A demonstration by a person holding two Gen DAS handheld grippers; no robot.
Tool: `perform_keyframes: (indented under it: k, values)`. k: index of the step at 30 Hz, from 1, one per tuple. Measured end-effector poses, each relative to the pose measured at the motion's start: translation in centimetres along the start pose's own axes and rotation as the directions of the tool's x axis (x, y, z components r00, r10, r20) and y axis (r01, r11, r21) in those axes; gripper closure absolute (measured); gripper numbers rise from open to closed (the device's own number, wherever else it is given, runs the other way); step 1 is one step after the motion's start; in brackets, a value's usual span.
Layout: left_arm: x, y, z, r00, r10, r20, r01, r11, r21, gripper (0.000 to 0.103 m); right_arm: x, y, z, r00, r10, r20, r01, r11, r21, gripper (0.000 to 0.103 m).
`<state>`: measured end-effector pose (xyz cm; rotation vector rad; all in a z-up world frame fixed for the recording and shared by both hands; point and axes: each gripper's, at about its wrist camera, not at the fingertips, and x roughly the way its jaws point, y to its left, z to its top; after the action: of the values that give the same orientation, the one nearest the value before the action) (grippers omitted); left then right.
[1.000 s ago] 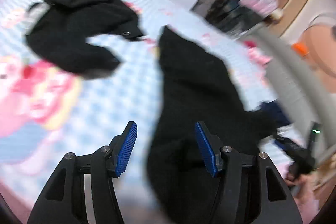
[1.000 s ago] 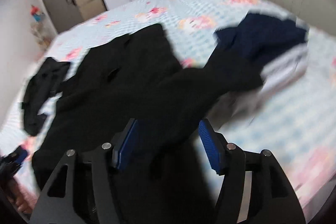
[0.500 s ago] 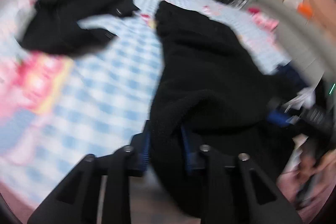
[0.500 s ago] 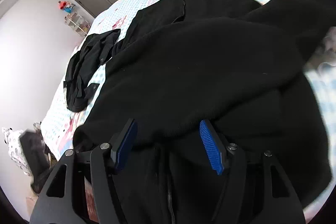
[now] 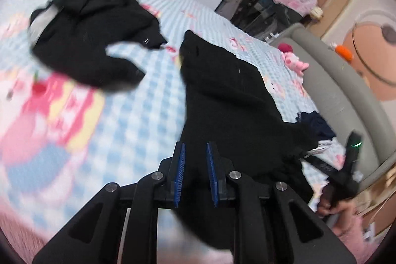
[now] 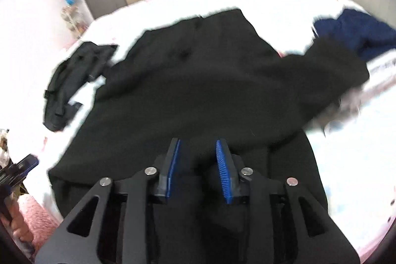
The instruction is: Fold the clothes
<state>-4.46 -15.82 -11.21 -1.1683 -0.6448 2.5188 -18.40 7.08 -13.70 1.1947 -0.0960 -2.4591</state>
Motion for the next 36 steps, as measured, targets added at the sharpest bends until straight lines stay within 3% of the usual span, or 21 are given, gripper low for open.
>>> perform_keyframes:
  k: [2, 4, 5, 8, 10, 13, 15, 17, 18, 22, 26, 28, 30, 31, 32, 34, 36]
  values:
    - [2.4, -0.8, 0.4, 0.999, 0.009, -0.034, -0.007, 0.999, 0.041, 0.084, 0.1, 0.9, 0.6, 0.998, 0.058, 0.020, -0.057, 0.998, -0.017, 0.059]
    - [5.4, -1.1, -0.6, 0.989, 0.059, -0.136, -0.050, 0.997, 0.065, 0.084, 2.2, 1.9, 0.5, 0.996, 0.082, -0.041, -0.084, 0.996, -0.033, 0.058]
    - [6.5, -0.9, -1.5, 0.973, 0.136, -0.186, -0.119, 0.988, 0.100, 0.082, 3.4, 2.3, 0.3, 0.993, 0.084, -0.083, -0.087, 0.995, -0.042, 0.059]
    - [5.9, 0.6, -3.0, 0.947, 0.251, -0.199, -0.226, 0.964, 0.139, 0.079, 5.3, 1.8, -1.3, 0.986, -0.002, -0.165, -0.010, 0.997, -0.072, 0.066]
    - [4.7, 1.6, -3.2, 0.955, 0.224, -0.196, -0.212, 0.974, 0.081, 0.077, 4.3, 1.3, -1.9, 0.985, -0.044, -0.167, 0.027, 0.995, -0.101, 0.071]
    - [2.6, 1.1, -2.0, 0.971, 0.191, -0.146, -0.189, 0.982, 0.028, 0.077, 2.0, 1.0, -1.7, 0.988, -0.040, -0.152, 0.021, 0.992, -0.125, 0.069]
    - [2.3, -0.6, -0.1, 0.979, 0.181, -0.098, -0.173, 0.981, 0.083, 0.079, 0.3, 0.4, -0.6, 0.996, -0.029, -0.085, 0.017, 0.991, -0.136, 0.065]
    - [2.7, -2.5, 2.0, 0.984, 0.160, -0.077, -0.148, 0.979, 0.143, 0.079, -1.3, -0.9, 0.8, 0.996, -0.089, -0.011, 0.087, 0.988, -0.127, 0.054]
    - [3.5, -3.5, 2.9, 0.982, 0.170, -0.075, -0.153, 0.969, 0.194, 0.078, -2.1, -1.8, 1.3, 0.994, -0.110, 0.016, 0.111, 0.988, -0.110, 0.054]
    - [8.7, -7.2, 6.7, 0.982, 0.163, -0.094, -0.119, 0.925, 0.361, 0.074, -1.3, -2.5, 3.7, 0.998, -0.053, 0.031, 0.056, 0.991, -0.119, 0.052]
    - [14.1, -7.9, 8.5, 0.974, 0.074, -0.214, -0.007, 0.954, 0.300, 0.074, 3.1, -1.8, 5.8, 0.999, -0.049, -0.020, 0.046, 0.990, -0.136, 0.051]
    - [16.0, -8.6, 8.4, 0.973, 0.056, -0.225, 0.017, 0.950, 0.312, 0.074, 5.8, -2.0, 5.6, 0.996, -0.061, -0.071, 0.052, 0.991, -0.126, 0.051]
    - [16.6, -7.9, 8.7, 0.971, 0.121, -0.206, -0.048, 0.945, 0.325, 0.074, 7.7, -2.0, 5.3, 0.992, -0.079, -0.098, 0.065, 0.988, -0.138, 0.052]
    - [17.1, -7.2, 9.1, 0.966, 0.158, -0.204, -0.085, 0.942, 0.325, 0.086, 8.2, -2.0, 5.1, 0.991, -0.090, -0.098, 0.075, 0.985, -0.155, 0.054]
    - [17.3, -5.8, 9.9, 0.963, 0.159, -0.219, -0.094, 0.956, 0.279, 0.100, 8.7, -2.0, 4.9, 0.990, -0.102, -0.097, 0.084, 0.981, -0.173, 0.058]
    - [16.8, -3.2, 11.0, 0.964, 0.088, -0.252, -0.048, 0.986, 0.160, 0.100, 8.7, -2.9, 5.0, 0.989, -0.121, -0.086, 0.105, 0.979, -0.173, 0.068]
    - [15.5, -2.2, 11.4, 0.968, 0.034, -0.250, -0.016, 0.997, 0.074, 0.100, 7.1, -4.4, 5.4, 0.994, -0.103, -0.040, 0.098, 0.988, -0.124, 0.069]
